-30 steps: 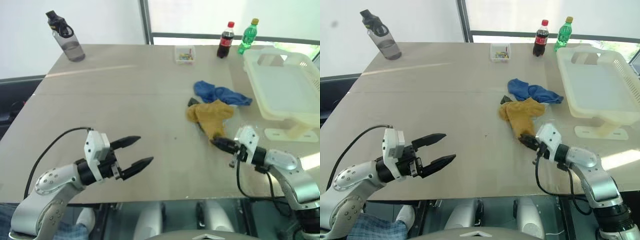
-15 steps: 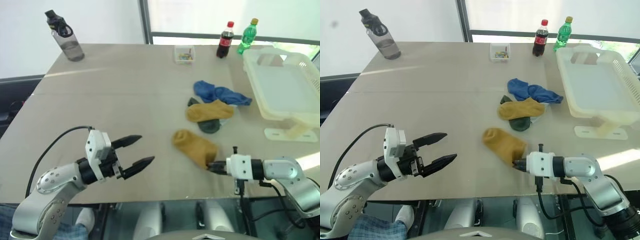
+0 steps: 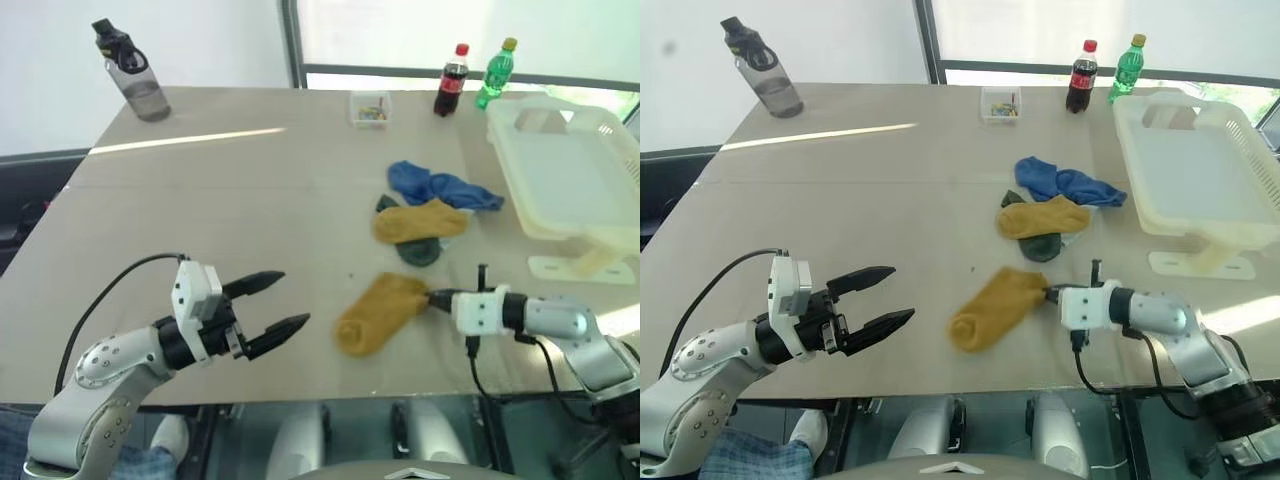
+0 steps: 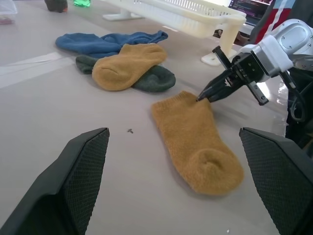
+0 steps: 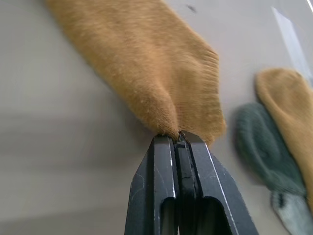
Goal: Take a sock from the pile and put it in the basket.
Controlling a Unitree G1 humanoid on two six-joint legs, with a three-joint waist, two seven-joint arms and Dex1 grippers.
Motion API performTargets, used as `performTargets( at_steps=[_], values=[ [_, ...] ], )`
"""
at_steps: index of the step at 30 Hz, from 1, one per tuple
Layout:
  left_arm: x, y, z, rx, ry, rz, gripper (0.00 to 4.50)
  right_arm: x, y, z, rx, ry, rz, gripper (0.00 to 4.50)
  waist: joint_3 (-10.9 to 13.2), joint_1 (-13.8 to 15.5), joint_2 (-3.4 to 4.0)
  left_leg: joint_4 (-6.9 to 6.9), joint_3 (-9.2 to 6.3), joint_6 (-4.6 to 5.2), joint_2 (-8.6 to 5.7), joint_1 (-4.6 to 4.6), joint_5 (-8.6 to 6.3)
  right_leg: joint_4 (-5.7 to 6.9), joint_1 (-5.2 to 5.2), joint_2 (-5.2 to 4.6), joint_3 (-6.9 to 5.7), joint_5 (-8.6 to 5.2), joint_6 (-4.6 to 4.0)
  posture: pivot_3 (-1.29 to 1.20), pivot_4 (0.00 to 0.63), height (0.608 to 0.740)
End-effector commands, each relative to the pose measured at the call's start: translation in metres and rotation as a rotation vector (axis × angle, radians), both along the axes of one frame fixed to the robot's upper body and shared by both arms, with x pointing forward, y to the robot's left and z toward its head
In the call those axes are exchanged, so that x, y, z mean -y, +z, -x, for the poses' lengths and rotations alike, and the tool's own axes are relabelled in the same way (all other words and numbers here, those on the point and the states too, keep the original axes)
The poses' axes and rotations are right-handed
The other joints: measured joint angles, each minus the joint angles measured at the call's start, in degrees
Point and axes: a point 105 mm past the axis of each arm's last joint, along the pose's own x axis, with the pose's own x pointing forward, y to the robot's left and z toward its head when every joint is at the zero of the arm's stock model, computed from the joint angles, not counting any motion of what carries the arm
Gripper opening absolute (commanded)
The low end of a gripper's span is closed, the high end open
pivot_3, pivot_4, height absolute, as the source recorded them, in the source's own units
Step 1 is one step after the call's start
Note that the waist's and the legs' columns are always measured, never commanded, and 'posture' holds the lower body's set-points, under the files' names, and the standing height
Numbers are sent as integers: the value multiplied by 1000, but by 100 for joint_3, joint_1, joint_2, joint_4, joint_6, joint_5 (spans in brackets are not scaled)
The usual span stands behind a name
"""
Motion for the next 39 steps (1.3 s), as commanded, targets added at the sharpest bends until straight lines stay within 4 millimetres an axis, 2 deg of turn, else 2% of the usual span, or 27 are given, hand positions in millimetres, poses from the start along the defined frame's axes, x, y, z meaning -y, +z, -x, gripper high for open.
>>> performTargets(
  at_steps=[1,3,6,8,12,17,22,26,29,30,32,33,36,39],
  values=[
    [2,4,1,31,-15,1,4500,0,4,3,-63,-61,-39,96,0,18,0,-1,0,0,0,-1,0,-1,0,0,0,0,0,0,150,740],
    [2,4,1,32,-15,0,4500,2,-2,7,-141,-126,-48,96,0,22,0,-3,1,0,0,-3,0,-3,0,0,0,0,-1,0,150,740],
    [2,3,2,33,-16,1,4500,9,-18,25,-335,-240,-45,96,0,47,1,-4,0,0,0,-5,0,-3,-1,-2,0,-1,-1,0,150,740],
    [2,3,2,34,-16,3,4500,14,-20,31,-375,-301,-41,96,-3,91,-3,-5,-4,0,1,-1,-1,-4,1,-1,-3,-1,-1,0,150,740],
    [2,2,2,33,-19,4,4500,18,-19,40,-481,-419,-141,96,-7,118,-10,-1,-7,-1,1,1,-1,-5,0,-6,-6,-12,17,0,150,740],
    [4,2,1,31,-42,5,4500,-2,-13,60,-556,-352,-215,96,-7,106,-10,-2,-23,-2,0,0,-2,-7,-1,-8,-7,-12,17,0,150,740],
    [4,3,-1,35,-51,3,4500,-19,-11,69,-614,-356,-291,96,-6,89,-9,-5,-24,-2,8,-3,-2,-7,-1,0,-8,-12,17,0,150,740],
    [5,5,-3,37,-56,1,4500,-23,-13,68,-605,-405,-321,96,-6,91,-10,-5,-25,-2,10,-2,-2,-6,-6,0,-8,-13,20,0,150,740],
    [6,6,-3,35,-59,2,4500,-23,-10,59,-537,-442,-332,96,-7,81,-11,-4,-27,-2,10,-1,-2,-7,-7,-2,-7,-14,22,0,150,740],
    [6,6,-3,35,-59,3,4500,-21,-9,54,-502,-452,-334,638,-6,79,-10,-4,-28,-2,10,-1,-2,-7,-8,-2,-7,-14,22,0,150,740],
    [7,7,-4,36,-60,5,4500,-20,-5,50,-465,-448,-339,1277,-3,87,-5,-4,-29,-2,10,-1,-2,-6,-9,-2,-7,-15,23,0,150,740],
    [8,8,-4,37,-60,6,4500,-20,0,49,-421,-414,-327,1854,-3,90,-5,-4,-28,-2,10,-1,-2,-6,-9,-3,-7,-15,23,0,150,740],
    [9,9,-4,33,-63,10,4500,-18,10,52,-360,-326,-324,3107,3,105,-3,-4,-27,-3,6,-7,-2,-10,-11,-4,-7,-15,24,0,150,740],
    [10,9,-4,30,-63,16,4500,-9,10,58,-368,-273,-307,3107,5,104,-4,-5,-24,-3,5,-14,-3,-12,-10,-3,-8,-15,23,0,150,740]
  ],
)
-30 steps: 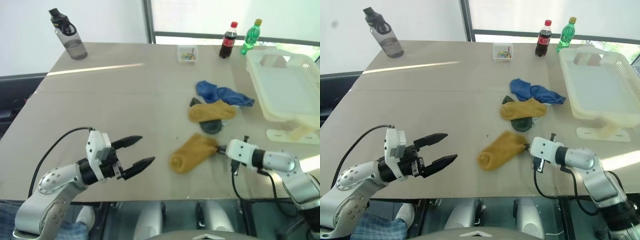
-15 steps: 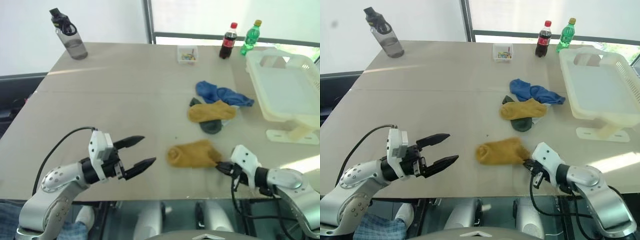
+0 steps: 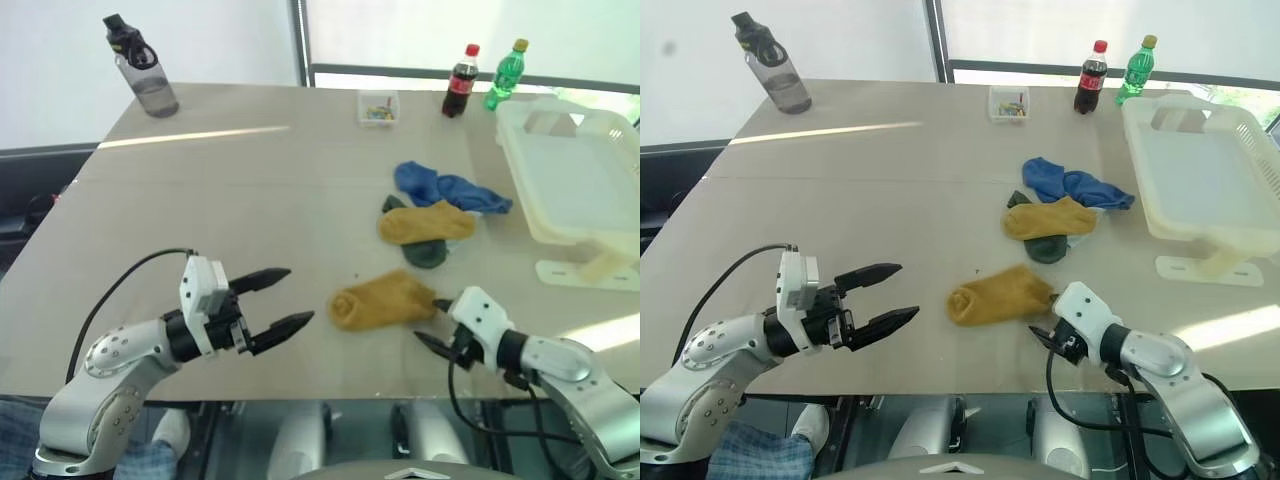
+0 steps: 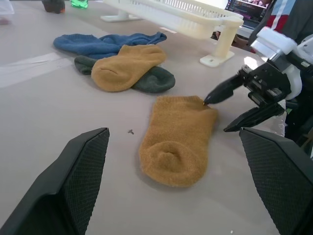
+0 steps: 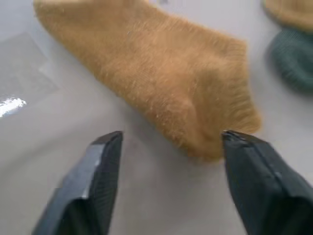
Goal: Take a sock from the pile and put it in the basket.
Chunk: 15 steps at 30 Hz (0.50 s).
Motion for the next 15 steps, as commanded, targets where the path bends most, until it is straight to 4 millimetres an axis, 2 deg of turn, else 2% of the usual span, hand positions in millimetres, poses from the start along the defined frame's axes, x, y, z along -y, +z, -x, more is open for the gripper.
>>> performTargets(
  at_steps=[1,4,9,15],
  values=[
    [6,9,3,31,-24,14,4500,11,9,5,36,67,4,3107,1,-1,0,0,1,0,0,-1,0,0,0,0,0,0,0,0,150,740],
    [6,9,4,33,-20,18,4500,26,11,-4,61,43,25,3107,3,-7,-3,0,4,-1,0,0,0,-1,1,0,0,0,0,0,150,740],
    [5,8,4,37,-21,11,4500,60,24,-57,249,-173,106,3107,8,-35,-3,4,6,-1,1,7,0,5,2,3,1,2,-1,0,150,740],
    [3,12,3,43,-23,0,4500,92,42,-108,421,-356,209,3107,20,-8,11,1,19,-1,0,-2,0,3,-3,6,0,14,-24,0,150,740]
  ],
)
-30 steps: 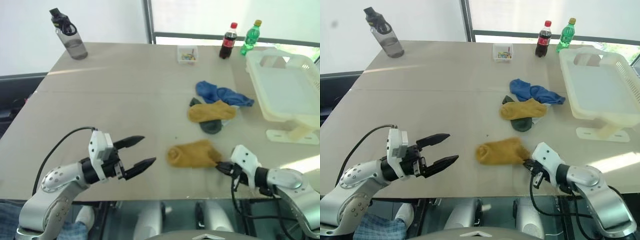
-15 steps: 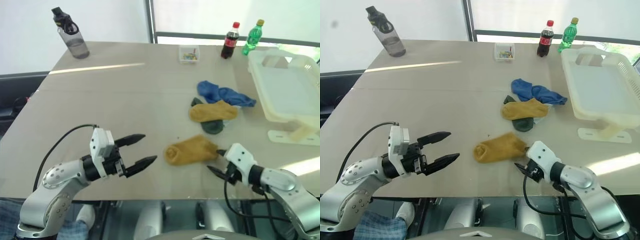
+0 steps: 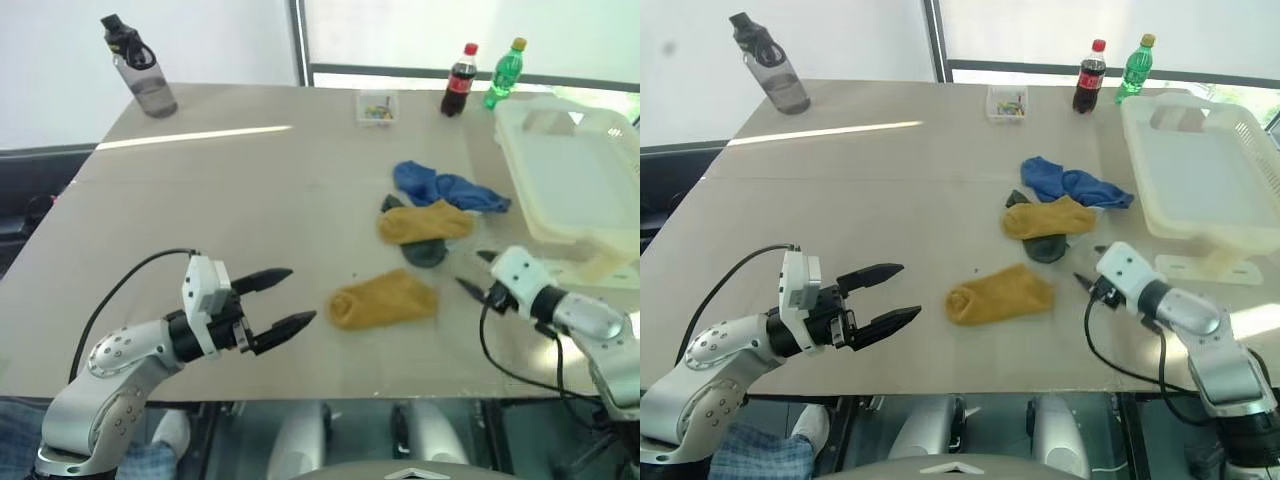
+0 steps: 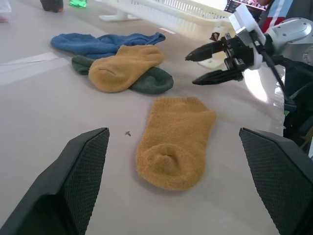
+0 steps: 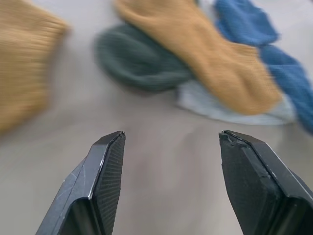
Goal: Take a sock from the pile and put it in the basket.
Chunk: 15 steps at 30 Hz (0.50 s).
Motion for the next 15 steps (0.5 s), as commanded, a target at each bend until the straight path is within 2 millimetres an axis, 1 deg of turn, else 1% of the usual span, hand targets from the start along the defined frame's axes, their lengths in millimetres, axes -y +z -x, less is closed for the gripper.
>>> performTargets(
  at_steps=[1,4,7,11,15],
  values=[
    [1,12,2,46,-23,-10,4500,18,20,-29,138,-91,68,3107,4,-2,5,0,1,0,-2,-5,0,-1,-4,0,1,1,-1,0,150,740],
    [2,13,2,49,-23,-9,4500,16,20,-38,170,-63,134,3107,8,-6,8,0,3,0,-4,-12,0,-2,-9,-1,4,2,-2,0,150,740],
    [3,14,2,50,-21,-3,4500,11,22,-43,195,-33,155,3107,14,-4,16,0,-1,1,-4,-14,0,-1,-10,1,2,1,-2,0,150,740],
    [4,14,2,50,-17,1,4500,6,18,-44,200,33,228,3107,16,-16,16,1,0,1,-4,-14,0,-1,-9,0,2,2,-1,0,150,740],
    [4,13,2,52,-11,2,4500,1,19,-45,212,60,241,3107,16,-22,16,1,-1,1,-4,-12,0,1,-8,1,2,2,-1,0,150,740]
  ],
)
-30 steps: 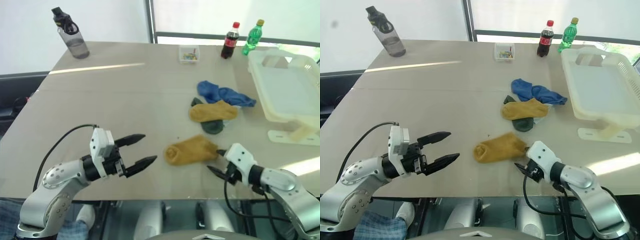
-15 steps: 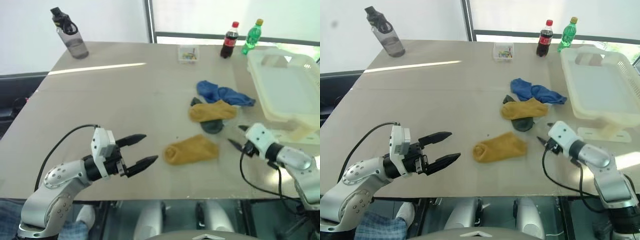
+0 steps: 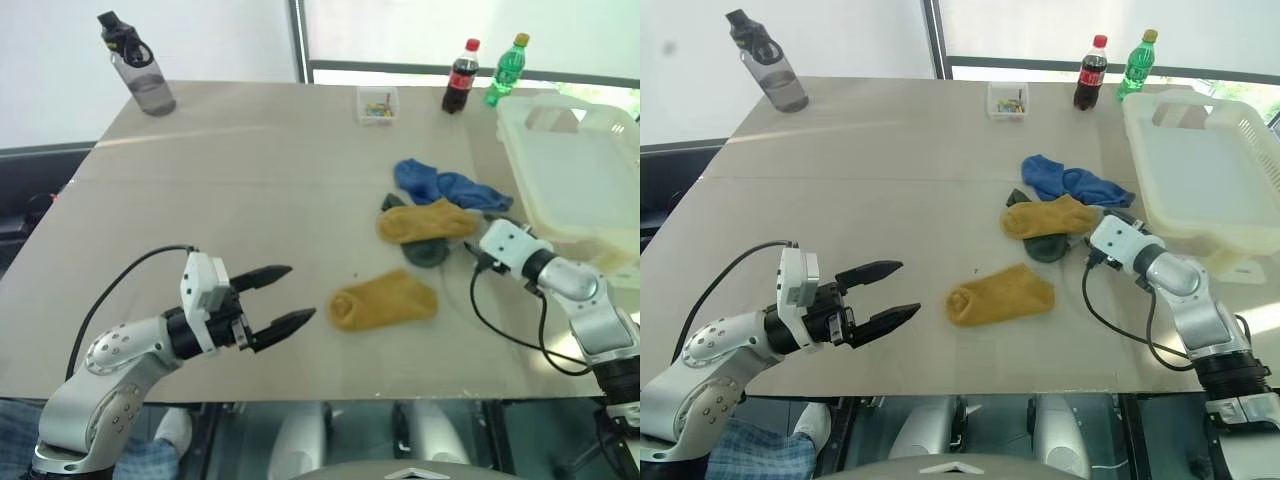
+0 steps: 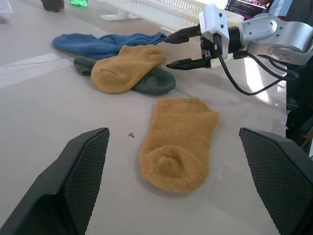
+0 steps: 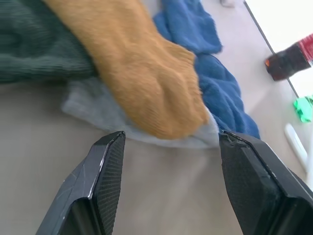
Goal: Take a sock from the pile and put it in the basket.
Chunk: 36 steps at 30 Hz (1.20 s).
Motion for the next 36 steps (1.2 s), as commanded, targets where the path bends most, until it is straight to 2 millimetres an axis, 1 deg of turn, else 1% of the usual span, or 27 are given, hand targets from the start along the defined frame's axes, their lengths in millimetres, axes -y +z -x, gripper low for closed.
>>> performTargets(
  at_steps=[1,9,16,17,19,23,24,29,31,34,36],
  values=[
    [4,10,4,46,-17,5,4500,-4,15,-3,55,40,28,3107,0,-2,0,0,0,0,0,0,0,0,0,0,0,0,0,0,150,740],
    [5,9,3,47,-20,7,4500,-11,17,-7,71,55,23,3107,0,-4,0,0,0,0,0,1,0,1,1,0,0,1,0,0,150,740],
    [5,10,2,48,-21,6,4500,-12,11,-8,55,57,33,3107,0,-3,0,0,1,0,0,2,0,1,1,0,0,1,-1,0,150,740],
    [5,10,2,48,-21,6,4500,-13,10,-8,54,58,34,2878,0,-4,0,1,1,0,0,2,0,1,1,0,0,1,-1,0,150,740],
    [5,10,2,47,-21,6,4500,-14,9,-9,51,58,36,2244,0,-5,0,1,1,0,0,3,0,2,2,0,0,1,-1,0,150,740],
    [6,10,2,47,-21,3,4500,-17,8,-9,49,63,36,249,0,-10,0,1,1,0,0,5,0,3,2,0,1,1,-1,0,150,740],
    [5,10,2,48,-21,2,4500,-18,9,-9,51,66,35,16,0,-13,0,1,1,0,0,6,0,4,2,0,1,1,-1,0,150,740],
    [5,10,2,50,-18,4,4500,-23,14,-7,63,87,25,16,0,-23,0,0,2,0,0,5,0,4,3,0,1,1,-1,0,150,740],
    [6,9,2,51,-19,5,4500,-29,18,-5,54,97,-20,16,0,-30,0,0,1,0,0,5,0,4,3,0,1,1,-1,0,150,740],
    [6,9,2,52,-19,7,4500,-42,23,3,0,134,-140,16,0,-56,0,0,-1,0,1,7,0,6,3,2,1,1,-1,0,150,740],
    [6,9,1,53,-19,8,4500,-63,32,17,-56,223,-243,16,0,-81,0,0,-1,0,1,7,0,6,4,2,1,1,-1,0,150,740]
  ],
)
